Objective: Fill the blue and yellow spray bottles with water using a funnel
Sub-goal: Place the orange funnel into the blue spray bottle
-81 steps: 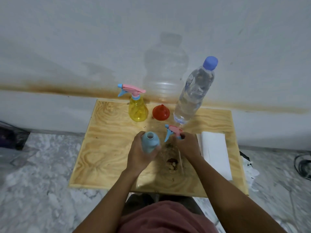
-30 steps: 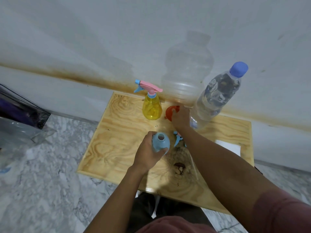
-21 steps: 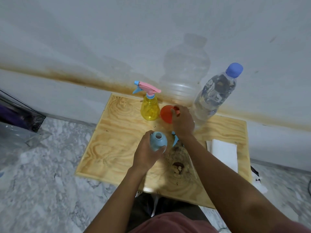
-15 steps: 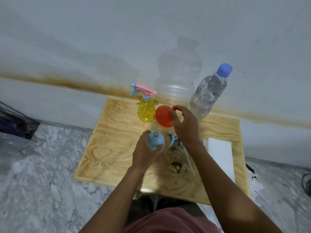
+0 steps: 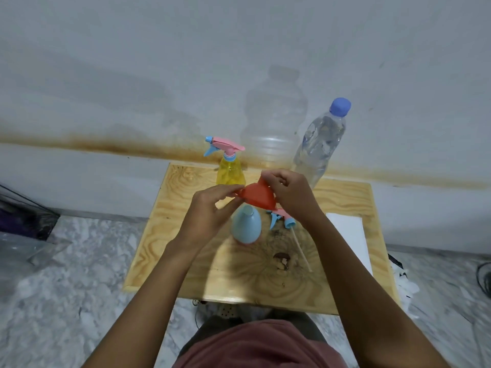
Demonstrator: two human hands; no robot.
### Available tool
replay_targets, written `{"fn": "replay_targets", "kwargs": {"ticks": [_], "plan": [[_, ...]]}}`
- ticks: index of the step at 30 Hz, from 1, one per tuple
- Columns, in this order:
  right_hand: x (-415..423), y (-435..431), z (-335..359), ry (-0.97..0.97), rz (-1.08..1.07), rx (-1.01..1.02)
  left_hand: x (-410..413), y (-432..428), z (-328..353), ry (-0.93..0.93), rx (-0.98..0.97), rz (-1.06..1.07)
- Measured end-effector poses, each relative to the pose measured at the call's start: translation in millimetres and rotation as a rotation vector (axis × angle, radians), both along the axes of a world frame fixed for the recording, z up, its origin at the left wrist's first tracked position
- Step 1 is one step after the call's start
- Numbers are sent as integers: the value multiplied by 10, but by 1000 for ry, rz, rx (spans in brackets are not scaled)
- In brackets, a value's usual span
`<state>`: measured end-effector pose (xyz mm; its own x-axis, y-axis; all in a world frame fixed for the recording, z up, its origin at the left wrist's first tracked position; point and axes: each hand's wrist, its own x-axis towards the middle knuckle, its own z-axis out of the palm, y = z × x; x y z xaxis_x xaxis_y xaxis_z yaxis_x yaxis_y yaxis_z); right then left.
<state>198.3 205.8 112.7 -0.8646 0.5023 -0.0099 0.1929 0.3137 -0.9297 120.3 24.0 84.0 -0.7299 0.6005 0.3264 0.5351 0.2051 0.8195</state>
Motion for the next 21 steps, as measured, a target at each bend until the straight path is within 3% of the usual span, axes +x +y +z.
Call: {"fn": "replay_targets", "kwargs": {"ticks": [2,5,8,21], "plan": [[25,-6,77,-62,9,-40,-4,22,86,-127,2,33],[156,60,137,-142,141,-268,-3,54,184,-385,43,93],[284,106,78,-93,200,-264,5,40,242,-500,10,108],[190,-112,-293,-225,65,-242,1,-2,-112,-605,-140,166]]}}
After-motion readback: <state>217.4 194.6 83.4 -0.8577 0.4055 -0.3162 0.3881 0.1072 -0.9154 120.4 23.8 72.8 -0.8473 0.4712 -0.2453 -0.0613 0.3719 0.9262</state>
